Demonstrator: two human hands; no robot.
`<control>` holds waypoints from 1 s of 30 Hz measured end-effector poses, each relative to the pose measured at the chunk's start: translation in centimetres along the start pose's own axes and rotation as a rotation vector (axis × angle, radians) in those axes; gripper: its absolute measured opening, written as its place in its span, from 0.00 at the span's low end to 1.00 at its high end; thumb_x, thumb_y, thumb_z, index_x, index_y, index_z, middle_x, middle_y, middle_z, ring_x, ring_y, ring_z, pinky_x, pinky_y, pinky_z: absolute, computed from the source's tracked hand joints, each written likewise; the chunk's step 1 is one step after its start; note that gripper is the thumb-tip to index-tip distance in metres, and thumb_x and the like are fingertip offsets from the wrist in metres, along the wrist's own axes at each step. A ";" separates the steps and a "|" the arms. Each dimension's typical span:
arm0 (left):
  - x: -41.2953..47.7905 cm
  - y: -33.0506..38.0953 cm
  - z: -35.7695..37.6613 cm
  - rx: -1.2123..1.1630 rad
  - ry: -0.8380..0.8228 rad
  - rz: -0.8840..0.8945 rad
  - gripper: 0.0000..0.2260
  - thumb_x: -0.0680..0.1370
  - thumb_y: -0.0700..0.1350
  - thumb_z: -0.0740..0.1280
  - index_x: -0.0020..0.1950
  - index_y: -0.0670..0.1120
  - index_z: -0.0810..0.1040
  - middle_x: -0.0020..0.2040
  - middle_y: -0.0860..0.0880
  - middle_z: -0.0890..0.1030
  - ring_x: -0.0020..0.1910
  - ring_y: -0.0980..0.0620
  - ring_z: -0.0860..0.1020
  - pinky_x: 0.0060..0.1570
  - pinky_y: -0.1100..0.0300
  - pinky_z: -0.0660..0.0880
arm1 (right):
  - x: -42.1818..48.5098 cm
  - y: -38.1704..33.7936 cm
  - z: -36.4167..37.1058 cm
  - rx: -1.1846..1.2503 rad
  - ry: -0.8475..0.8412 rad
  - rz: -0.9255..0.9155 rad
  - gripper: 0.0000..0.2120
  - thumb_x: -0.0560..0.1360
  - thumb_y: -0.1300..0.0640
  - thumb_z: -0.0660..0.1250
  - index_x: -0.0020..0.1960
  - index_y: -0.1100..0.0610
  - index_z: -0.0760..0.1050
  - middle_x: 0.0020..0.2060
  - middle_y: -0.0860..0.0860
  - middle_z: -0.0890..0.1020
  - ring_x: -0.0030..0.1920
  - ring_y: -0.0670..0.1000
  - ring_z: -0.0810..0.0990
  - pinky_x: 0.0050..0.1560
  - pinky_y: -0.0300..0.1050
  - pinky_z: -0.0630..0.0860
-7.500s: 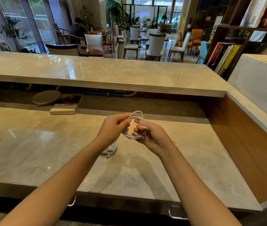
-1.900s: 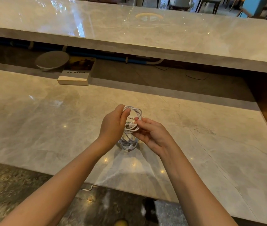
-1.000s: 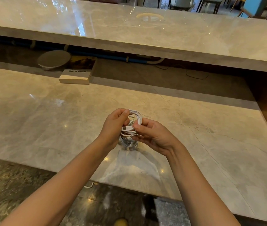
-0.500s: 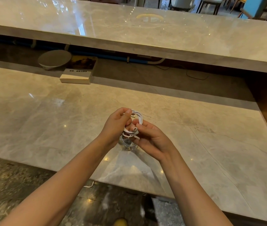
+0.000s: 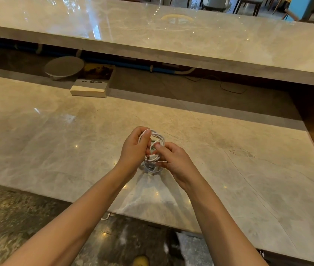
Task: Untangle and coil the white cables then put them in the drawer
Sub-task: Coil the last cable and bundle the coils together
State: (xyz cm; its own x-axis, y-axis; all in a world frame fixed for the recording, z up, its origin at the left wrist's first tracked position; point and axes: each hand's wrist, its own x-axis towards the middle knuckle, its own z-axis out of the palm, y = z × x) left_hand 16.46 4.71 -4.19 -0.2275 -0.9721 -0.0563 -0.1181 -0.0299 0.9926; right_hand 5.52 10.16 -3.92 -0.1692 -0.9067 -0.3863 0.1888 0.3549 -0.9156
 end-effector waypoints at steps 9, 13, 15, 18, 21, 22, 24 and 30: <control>0.5 -2.1 0.6 -0.049 -0.021 -0.191 0.09 0.82 0.45 0.57 0.49 0.47 0.76 0.34 0.50 0.74 0.31 0.57 0.72 0.37 0.61 0.71 | 2.0 1.8 -1.6 -0.411 0.213 -0.143 0.07 0.72 0.61 0.69 0.50 0.59 0.80 0.40 0.54 0.82 0.42 0.52 0.81 0.48 0.49 0.78; 1.0 -3.0 0.8 0.127 0.038 -0.107 0.06 0.80 0.42 0.60 0.48 0.50 0.75 0.49 0.50 0.78 0.47 0.54 0.76 0.49 0.59 0.73 | 3.5 2.8 -1.7 -0.446 0.288 -0.068 0.07 0.71 0.61 0.68 0.48 0.59 0.80 0.38 0.51 0.80 0.40 0.49 0.78 0.43 0.42 0.74; 1.5 -4.1 0.6 0.373 0.058 -0.011 0.06 0.78 0.42 0.62 0.51 0.48 0.78 0.50 0.50 0.78 0.54 0.48 0.75 0.55 0.55 0.72 | 4.0 3.3 -1.5 -0.491 0.296 -0.038 0.07 0.71 0.61 0.67 0.49 0.59 0.80 0.39 0.51 0.80 0.41 0.49 0.78 0.42 0.41 0.72; 1.9 -5.2 0.5 0.650 0.087 -0.040 0.12 0.78 0.45 0.63 0.61 0.47 0.76 0.59 0.44 0.73 0.62 0.43 0.67 0.61 0.55 0.63 | 4.4 4.1 -1.3 -0.548 0.320 -0.025 0.09 0.72 0.61 0.65 0.50 0.61 0.80 0.39 0.51 0.79 0.41 0.50 0.77 0.39 0.40 0.69; 2.1 -5.6 0.4 0.797 0.117 -0.044 0.21 0.78 0.50 0.63 0.70 0.50 0.66 0.68 0.43 0.64 0.68 0.43 0.60 0.65 0.51 0.58 | 4.5 4.8 -1.0 -0.586 0.344 -0.035 0.09 0.73 0.60 0.64 0.52 0.60 0.77 0.41 0.52 0.78 0.42 0.51 0.76 0.37 0.40 0.70; 2.3 -5.9 0.3 0.836 0.096 -0.050 0.24 0.78 0.51 0.63 0.73 0.50 0.62 0.71 0.42 0.61 0.70 0.43 0.57 0.67 0.49 0.56 | 4.6 5.0 -0.8 -0.610 0.358 -0.045 0.10 0.73 0.60 0.65 0.53 0.59 0.75 0.44 0.53 0.77 0.43 0.52 0.76 0.40 0.42 0.72; 2.9 -6.7 -0.1 0.866 0.014 -0.128 0.29 0.79 0.53 0.61 0.76 0.48 0.54 0.76 0.41 0.55 0.74 0.42 0.52 0.70 0.47 0.52 | 4.7 5.5 -0.6 -0.671 0.381 -0.059 0.15 0.73 0.58 0.66 0.58 0.59 0.71 0.53 0.54 0.74 0.50 0.54 0.76 0.49 0.47 0.74; 3.8 -7.4 -0.6 0.833 -0.067 -0.195 0.35 0.78 0.54 0.62 0.76 0.40 0.48 0.72 0.39 0.64 0.72 0.40 0.58 0.68 0.47 0.60 | 5.4 6.2 -0.3 -0.774 0.345 -0.081 0.17 0.76 0.58 0.61 0.63 0.60 0.73 0.58 0.58 0.75 0.55 0.56 0.76 0.53 0.47 0.72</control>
State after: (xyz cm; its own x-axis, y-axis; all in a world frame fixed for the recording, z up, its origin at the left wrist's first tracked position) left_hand 17.05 1.13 -11.68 -0.1829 -0.9508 -0.2500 -0.8262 0.0109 0.5633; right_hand 5.50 7.48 -11.74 -0.4628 -0.8605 -0.2131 -0.5300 0.4613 -0.7115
